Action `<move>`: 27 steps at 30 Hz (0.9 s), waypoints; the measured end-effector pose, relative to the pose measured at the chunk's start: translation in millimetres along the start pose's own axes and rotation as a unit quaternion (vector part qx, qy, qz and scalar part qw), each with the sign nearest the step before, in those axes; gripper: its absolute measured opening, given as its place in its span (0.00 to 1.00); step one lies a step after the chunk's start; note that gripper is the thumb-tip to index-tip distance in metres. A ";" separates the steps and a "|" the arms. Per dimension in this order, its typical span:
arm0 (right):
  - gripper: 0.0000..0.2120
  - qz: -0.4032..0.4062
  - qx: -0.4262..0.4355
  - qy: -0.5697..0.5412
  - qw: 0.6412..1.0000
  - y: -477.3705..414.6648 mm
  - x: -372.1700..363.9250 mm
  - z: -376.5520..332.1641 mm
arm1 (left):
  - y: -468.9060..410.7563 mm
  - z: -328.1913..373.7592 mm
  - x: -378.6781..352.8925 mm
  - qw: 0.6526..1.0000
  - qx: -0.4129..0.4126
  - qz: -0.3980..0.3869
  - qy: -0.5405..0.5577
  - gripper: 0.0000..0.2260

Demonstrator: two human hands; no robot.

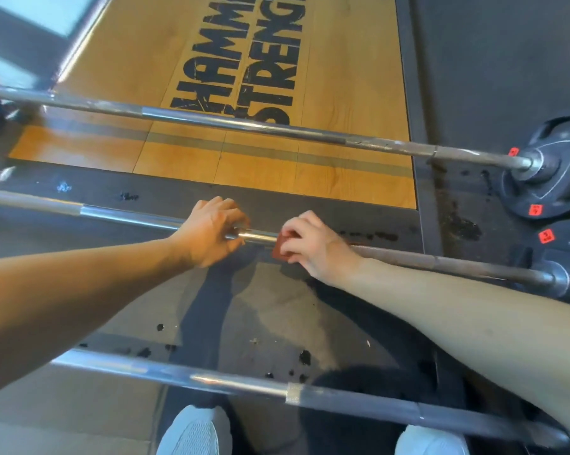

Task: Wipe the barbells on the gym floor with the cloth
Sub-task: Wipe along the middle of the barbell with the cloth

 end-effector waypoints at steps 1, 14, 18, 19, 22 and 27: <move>0.06 0.003 0.011 -0.009 1.000 -21.7 -9.6 -13.1 | 1.7 -3.6 0.5 1.000 0.003 0.006 -0.001 0.11; 0.10 0.050 -0.097 0.062 0.992 123.1 63.5 61.6 | -11.6 18.6 -1.7 0.999 -0.025 0.024 0.031 0.11; 0.08 0.145 -0.188 0.033 0.971 135.5 59.5 59.6 | -29.4 53.9 -6.2 0.998 -0.042 0.020 0.037 0.14; 0.08 0.163 -0.207 0.026 0.964 128.2 53.0 55.3 | -33.3 62.0 -9.7 0.998 -0.049 0.013 0.035 0.14; 0.07 0.181 -0.209 -0.003 0.961 95.1 35.7 37.2 | -40.6 84.7 -20.0 0.997 -0.072 0.003 0.039 0.13; 0.07 0.153 -0.170 -0.009 0.974 96.6 42.8 34.3 | -55.4 109.0 -29.3 0.995 -0.084 0.019 0.046 0.12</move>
Point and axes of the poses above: each hand's wrist, its own y-axis away from the middle knuckle, its own x-axis out of the back of the hand, z = x × y, the point moved 8 cm from there along -y, towards the middle knuckle, and after that the axes turned 11 degrees about -y, right-handed, at the moved point
